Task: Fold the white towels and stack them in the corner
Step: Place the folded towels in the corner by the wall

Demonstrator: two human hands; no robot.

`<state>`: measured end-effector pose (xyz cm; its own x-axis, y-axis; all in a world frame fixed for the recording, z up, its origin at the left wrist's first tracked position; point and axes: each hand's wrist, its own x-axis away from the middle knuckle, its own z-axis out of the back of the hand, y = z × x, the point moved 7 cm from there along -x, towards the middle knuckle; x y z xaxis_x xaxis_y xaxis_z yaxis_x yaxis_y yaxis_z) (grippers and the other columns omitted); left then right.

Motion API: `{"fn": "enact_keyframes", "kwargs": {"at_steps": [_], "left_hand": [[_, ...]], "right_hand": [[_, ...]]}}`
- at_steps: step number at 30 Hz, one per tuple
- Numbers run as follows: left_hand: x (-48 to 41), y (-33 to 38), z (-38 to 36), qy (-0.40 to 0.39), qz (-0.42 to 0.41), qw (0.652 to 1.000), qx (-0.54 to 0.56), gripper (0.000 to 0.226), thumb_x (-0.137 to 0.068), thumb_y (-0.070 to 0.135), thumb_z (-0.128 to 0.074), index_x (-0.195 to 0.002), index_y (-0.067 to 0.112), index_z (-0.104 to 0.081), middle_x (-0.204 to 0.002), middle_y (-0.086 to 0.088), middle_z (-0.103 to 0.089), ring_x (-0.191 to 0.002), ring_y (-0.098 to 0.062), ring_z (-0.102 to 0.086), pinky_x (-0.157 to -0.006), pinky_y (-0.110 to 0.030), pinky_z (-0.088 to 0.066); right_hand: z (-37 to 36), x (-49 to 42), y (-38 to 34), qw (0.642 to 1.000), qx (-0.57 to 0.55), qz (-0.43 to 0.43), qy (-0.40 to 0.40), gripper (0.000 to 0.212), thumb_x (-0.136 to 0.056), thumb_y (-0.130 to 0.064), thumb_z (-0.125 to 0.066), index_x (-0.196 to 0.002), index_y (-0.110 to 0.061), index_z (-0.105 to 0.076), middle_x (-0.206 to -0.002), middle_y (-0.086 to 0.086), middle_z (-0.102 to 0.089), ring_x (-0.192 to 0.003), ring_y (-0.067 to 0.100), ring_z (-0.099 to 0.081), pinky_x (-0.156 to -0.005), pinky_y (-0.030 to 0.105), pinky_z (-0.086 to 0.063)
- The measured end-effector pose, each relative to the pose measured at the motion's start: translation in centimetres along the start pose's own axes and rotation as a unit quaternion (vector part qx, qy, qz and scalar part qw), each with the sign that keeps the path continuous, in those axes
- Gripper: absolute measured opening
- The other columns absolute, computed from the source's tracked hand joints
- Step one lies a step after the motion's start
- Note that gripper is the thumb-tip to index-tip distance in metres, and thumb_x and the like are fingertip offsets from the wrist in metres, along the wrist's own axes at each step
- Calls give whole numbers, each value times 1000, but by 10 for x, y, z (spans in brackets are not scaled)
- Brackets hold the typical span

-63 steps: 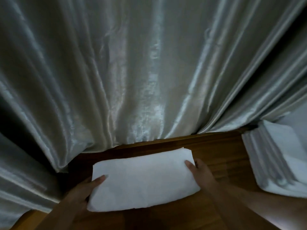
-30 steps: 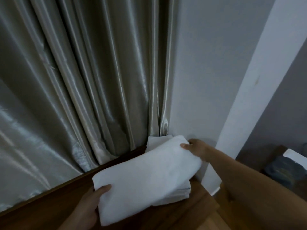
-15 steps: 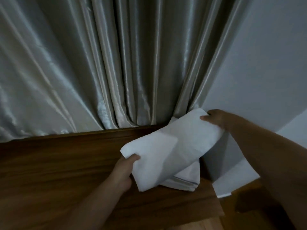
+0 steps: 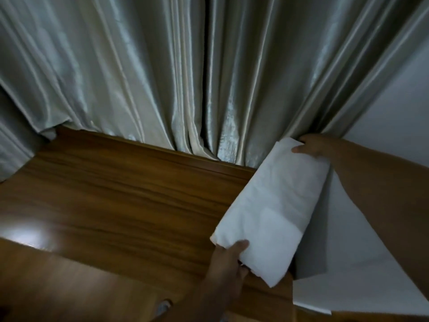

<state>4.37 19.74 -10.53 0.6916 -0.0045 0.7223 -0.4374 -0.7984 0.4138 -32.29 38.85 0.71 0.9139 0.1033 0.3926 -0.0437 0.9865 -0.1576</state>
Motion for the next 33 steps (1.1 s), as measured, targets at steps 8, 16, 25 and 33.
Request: {"fn": "enact_keyframes", "kwargs": {"at_steps": [8, 16, 25, 33], "left_hand": [[-32, -17, -11, 61, -9, 998, 14, 66, -80, 2, -76, -134, 27, -47, -119, -3, -61, -104, -30, -59, -61, -39, -57], [-57, -16, 5, 122, -43, 988, -82, 65, -85, 23, -73, -141, 22, -40, -109, 10, -55, -103, -18, -53, -95, -46, -52], [-62, -4, 1, 146, -100, 971, -161, 66, -87, 35, -70, -144, 25, -38, -113, 12, -55, -101, -10, -54, -98, -44, -51], [-66, 1, 9, 161, -126, 965, -162, 74, -82, 50, -70, -145, 32, -37, -132, 5, -57, -117, -21, -55, -98, -48, -51]], "right_hand": [[-8, -37, -4, 1000, 4, 22, 0, 64, -94, -50, -58, -148, -16, -43, -149, 14, -47, -129, 36, -49, -103, 42, -39], [-51, -60, 4, 1000, 18, 8, -1, 63, -101, -43, -48, -153, -12, -29, -158, 17, -31, -141, 37, -36, -112, 41, -31], [-65, -70, 16, 1000, 30, -3, 0, 67, -100, -53, -38, -155, -20, -21, -157, 17, -33, -137, 39, -40, -113, 47, -34], [-58, -66, 11, 996, 89, 12, 26, 60, -100, -56, -34, -148, -21, -29, -147, 23, -45, -127, 44, -49, -105, 49, -41]]}}
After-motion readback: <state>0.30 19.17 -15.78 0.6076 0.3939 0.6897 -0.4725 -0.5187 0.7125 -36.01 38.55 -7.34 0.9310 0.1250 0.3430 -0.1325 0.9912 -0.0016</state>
